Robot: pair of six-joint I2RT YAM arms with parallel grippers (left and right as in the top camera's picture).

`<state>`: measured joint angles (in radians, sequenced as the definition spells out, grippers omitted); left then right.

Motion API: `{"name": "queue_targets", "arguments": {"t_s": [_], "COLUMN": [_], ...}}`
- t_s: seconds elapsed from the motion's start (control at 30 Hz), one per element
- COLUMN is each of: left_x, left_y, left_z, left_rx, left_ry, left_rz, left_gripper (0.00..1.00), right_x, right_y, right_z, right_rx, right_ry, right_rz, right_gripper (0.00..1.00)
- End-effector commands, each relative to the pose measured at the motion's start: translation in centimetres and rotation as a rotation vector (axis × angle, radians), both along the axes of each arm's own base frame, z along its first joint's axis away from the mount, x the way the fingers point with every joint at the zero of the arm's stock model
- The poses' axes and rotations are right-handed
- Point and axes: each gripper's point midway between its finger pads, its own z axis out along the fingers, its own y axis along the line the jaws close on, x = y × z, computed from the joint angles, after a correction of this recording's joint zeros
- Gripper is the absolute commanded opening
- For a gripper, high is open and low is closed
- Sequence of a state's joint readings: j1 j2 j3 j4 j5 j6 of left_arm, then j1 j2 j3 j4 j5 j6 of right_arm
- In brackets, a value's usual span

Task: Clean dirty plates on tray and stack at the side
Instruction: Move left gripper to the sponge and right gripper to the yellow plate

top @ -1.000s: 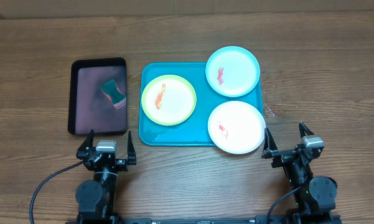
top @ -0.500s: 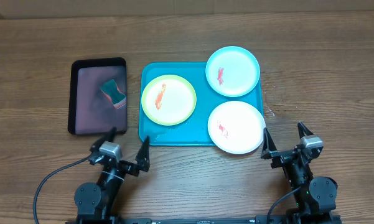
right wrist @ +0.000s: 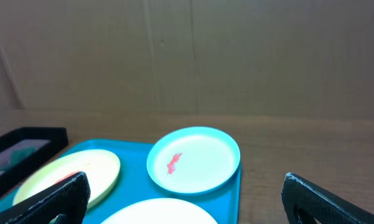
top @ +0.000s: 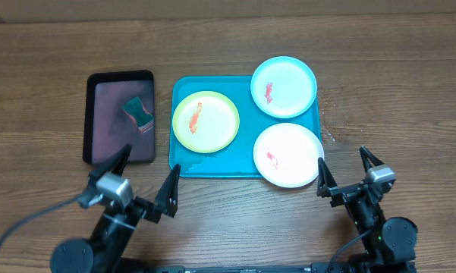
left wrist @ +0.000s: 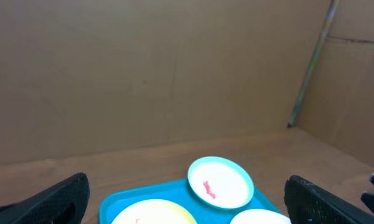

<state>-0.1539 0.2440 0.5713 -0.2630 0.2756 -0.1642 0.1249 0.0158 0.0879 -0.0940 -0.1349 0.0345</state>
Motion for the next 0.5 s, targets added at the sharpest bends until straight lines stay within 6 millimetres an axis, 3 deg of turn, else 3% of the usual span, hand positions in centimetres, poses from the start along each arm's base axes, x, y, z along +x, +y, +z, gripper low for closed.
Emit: {"name": "queue_targets", "arguments": {"t_s": [0.0, 0.23, 0.4, 0.47], "left_x": [1.8, 7.0, 10.3, 11.8], "left_y": [-0.6, -5.7, -10.1, -12.9], "left_z": [1.8, 4.8, 4.8, 3.7], "left_rx": [0.035, 0.229, 0.538, 0.659], "left_ry": [0.037, 0.079, 0.095, 0.126], "left_rz": [0.008, 0.047, 0.326, 0.371], "left_gripper": [1.00, 1.00, 1.00, 1.00], "right_x": [-0.8, 0.4, 2.9, 4.7], "right_y": [0.1, 0.3, 1.2, 1.7], "right_z": [3.8, 6.8, 8.6, 9.0], "right_rx": [0.009, -0.005, -0.021, -0.031], "right_ry": [-0.053, 0.059, 0.219, 0.343], "right_rz": [0.015, 0.018, 0.050, 0.067], "right_gripper": [1.00, 1.00, 1.00, 1.00]}}
